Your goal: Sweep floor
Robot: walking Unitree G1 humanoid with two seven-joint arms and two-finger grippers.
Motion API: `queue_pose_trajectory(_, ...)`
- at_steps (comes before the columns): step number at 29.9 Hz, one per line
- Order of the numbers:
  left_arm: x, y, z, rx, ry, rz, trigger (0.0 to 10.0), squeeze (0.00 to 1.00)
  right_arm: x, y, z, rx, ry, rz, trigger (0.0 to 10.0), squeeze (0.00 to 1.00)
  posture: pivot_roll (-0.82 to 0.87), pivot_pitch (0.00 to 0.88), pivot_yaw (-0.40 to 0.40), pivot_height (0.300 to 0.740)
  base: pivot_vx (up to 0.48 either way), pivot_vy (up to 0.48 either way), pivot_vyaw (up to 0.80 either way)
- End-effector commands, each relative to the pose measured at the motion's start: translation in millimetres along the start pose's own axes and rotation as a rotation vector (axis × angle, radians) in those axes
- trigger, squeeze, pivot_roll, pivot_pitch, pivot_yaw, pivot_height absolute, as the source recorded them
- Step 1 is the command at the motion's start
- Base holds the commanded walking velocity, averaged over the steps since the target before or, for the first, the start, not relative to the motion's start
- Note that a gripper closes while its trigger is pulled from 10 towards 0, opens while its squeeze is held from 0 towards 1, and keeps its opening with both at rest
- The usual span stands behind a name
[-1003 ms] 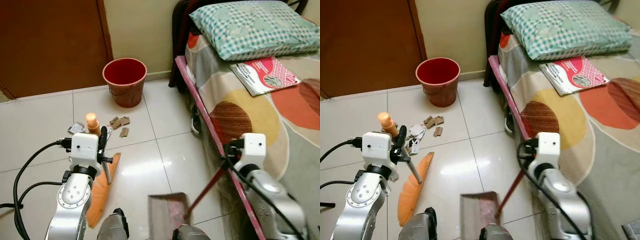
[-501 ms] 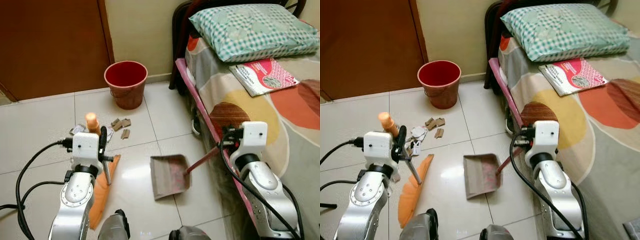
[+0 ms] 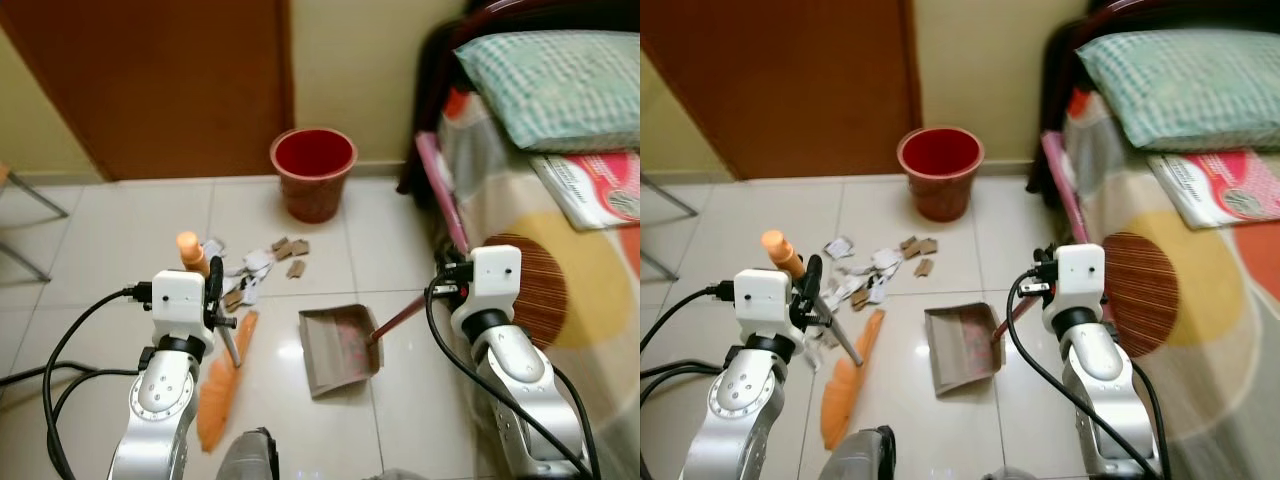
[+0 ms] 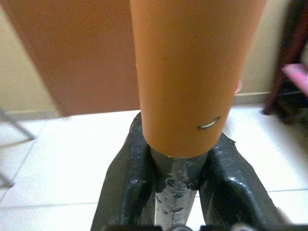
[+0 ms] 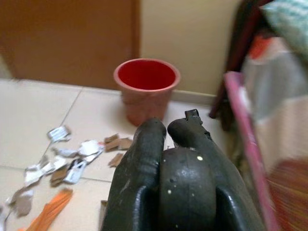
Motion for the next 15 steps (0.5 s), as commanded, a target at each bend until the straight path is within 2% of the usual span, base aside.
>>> queue_pose_trajectory(1, 1.6, -6, -2.1, 0.026, 0.012, 0.021, 10.0, 0.0, -6.2, 8, 0.2, -0.042, -0.017, -0.013, 10.0, 0.0, -0.04, 0.175, -0.05, 0.74, 0.0, 0.0, 0.7)
queue_pose_trajectory(6, -4.3, -5, -2.5, 0.03, -0.009, 0.021, 10.0, 0.0, -12.7, 5, 3.1, -0.038, -0.052, 0.009, 10.0, 0.0, -0.03, 0.178, -0.05, 0.74, 0.0, 0.0, 0.0)
queue_pose_trajectory(15, -18.9, 1, -5.3, 0.001, -0.08, 0.032, 10.0, 0.0, -24.3, -4, 7.9, -0.002, -0.114, -0.007, 10.0, 0.0, -0.03, 0.178, -0.055, 0.74, 0.0, 0.0, 0.0)
Point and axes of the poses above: a point about 5 cm out from each wrist's last joint towards the gripper, its own z axis pointing out of the wrist towards the gripper, its own y axis along the axis of the wrist's last joint, x = y × z, the point moved 6 cm from there along z, pointing out of the wrist towards the gripper, and after that the axes turned 9 degrees about z, right-handed, at the moved point
